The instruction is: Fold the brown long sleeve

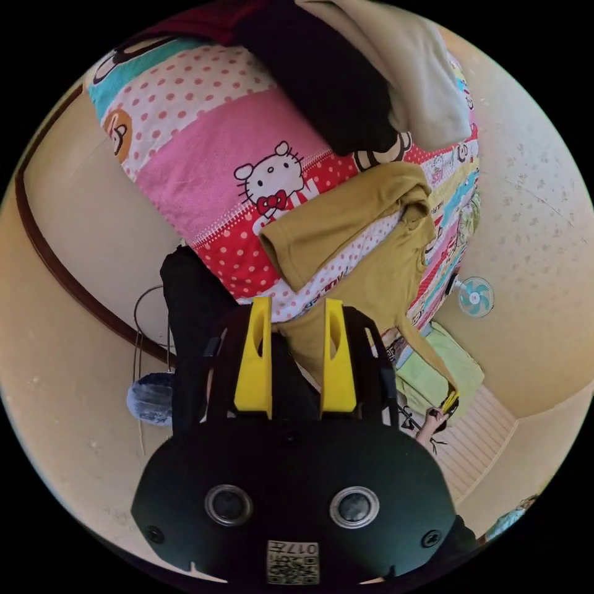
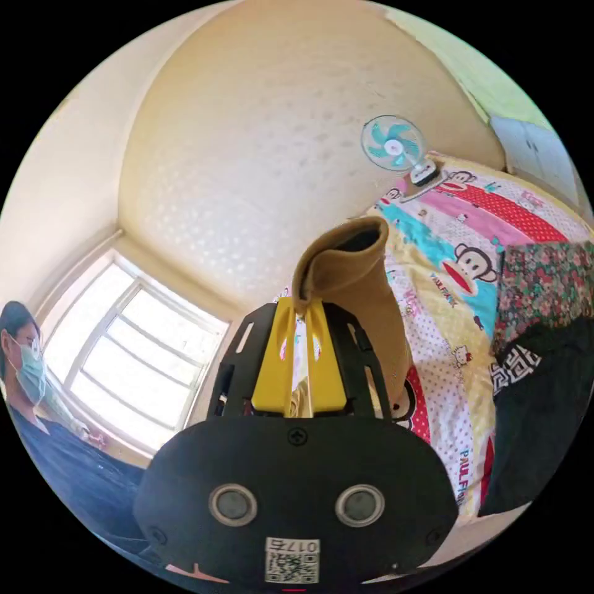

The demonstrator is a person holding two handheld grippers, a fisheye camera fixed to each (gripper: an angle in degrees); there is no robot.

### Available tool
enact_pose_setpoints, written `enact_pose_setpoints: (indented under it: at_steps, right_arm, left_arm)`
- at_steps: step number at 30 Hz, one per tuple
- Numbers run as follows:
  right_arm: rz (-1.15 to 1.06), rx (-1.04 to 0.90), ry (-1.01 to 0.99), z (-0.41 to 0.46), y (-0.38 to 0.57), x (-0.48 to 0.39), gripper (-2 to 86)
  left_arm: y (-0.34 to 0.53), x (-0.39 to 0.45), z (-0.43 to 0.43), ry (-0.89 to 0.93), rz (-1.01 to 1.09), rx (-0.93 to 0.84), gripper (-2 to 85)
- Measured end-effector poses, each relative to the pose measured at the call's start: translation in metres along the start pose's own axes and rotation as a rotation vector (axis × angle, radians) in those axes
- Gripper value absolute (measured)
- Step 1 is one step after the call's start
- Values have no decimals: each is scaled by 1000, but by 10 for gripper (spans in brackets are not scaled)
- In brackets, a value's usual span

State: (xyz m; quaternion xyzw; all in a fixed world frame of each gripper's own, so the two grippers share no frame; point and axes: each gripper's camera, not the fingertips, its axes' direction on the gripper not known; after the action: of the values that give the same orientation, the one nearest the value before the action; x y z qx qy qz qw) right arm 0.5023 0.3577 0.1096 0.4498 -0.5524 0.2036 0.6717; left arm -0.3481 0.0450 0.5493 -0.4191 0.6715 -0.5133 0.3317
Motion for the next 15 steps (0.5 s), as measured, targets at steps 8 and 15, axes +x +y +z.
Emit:
enact_pose_setpoints:
  at_steps: [8, 15]
  right_arm:
    - [-277, -560, -132, 306, 120, -123, 42]
    - [-128, -1244, 133, 462, 310, -70, 68]
  left_arm:
    - [-21, -31, 34, 143, -110, 53, 129]
    - [-13, -66, 24, 248, -92, 34, 51]
